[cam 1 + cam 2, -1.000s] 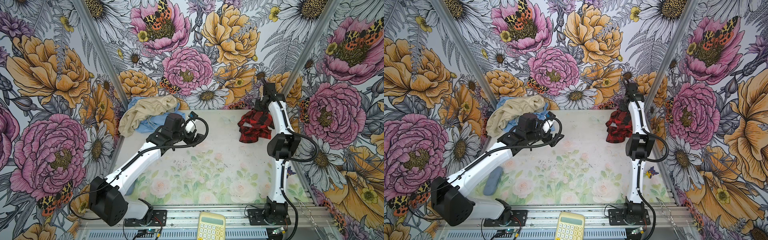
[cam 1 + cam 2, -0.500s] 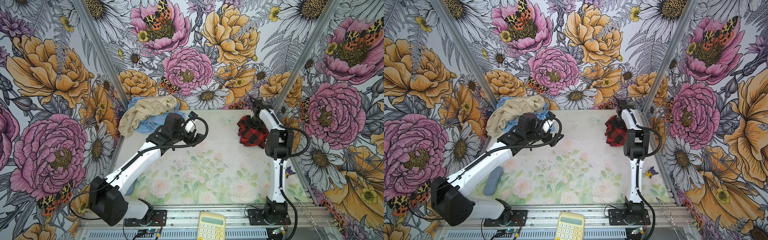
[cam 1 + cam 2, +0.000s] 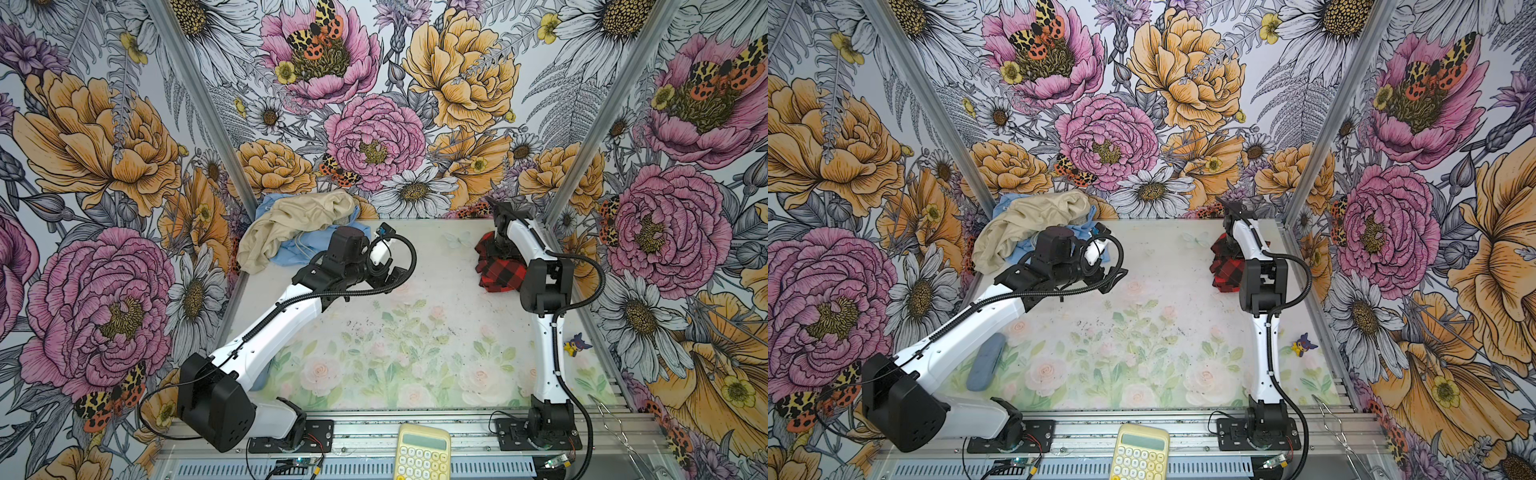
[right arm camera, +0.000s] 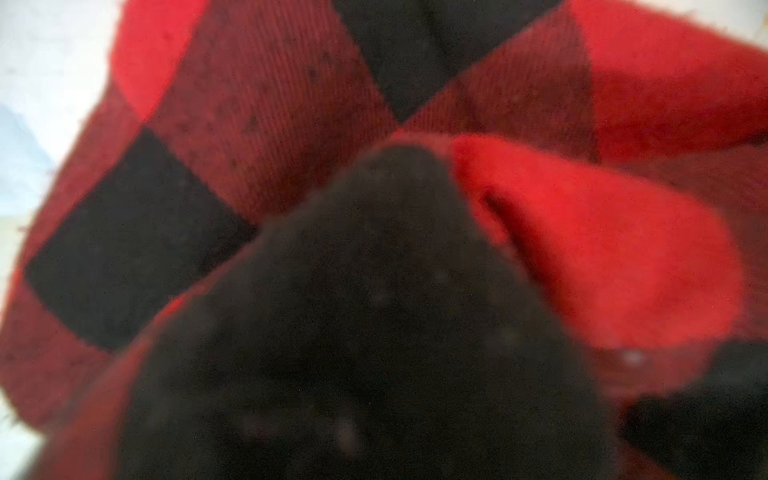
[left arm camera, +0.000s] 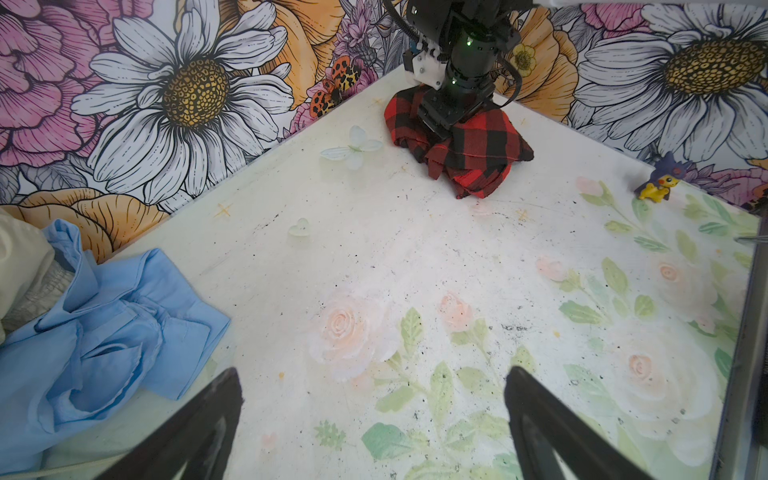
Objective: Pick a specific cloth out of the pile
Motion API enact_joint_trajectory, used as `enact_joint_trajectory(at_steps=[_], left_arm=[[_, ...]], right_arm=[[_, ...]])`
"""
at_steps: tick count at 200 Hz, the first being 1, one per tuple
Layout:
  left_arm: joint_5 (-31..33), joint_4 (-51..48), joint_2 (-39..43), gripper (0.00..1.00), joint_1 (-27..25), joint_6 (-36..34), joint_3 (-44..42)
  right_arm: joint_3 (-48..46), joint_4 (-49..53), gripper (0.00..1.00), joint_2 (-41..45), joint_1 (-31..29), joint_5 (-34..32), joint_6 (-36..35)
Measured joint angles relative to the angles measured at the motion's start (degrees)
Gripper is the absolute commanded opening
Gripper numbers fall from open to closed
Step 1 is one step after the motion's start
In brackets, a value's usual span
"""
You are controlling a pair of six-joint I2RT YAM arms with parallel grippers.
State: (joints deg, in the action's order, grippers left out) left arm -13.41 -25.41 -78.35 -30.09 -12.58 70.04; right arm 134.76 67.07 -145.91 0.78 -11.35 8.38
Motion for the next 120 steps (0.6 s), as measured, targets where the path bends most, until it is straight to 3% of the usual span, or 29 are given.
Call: enact_joint_trajectory(at_steps=[20,120], left_arm=[[0.0,0.0,0.0,0.99,0.0,0.0,0.0],[0.0,0.0,0.0,0.99,0.0,0.0,0.0]], right_arm=[[2.6,1.1,0.0,-1.0,0.1,-0.4,0.1],[23.1,2.2,0.0,-5.6,6.4,5.9,4.5]])
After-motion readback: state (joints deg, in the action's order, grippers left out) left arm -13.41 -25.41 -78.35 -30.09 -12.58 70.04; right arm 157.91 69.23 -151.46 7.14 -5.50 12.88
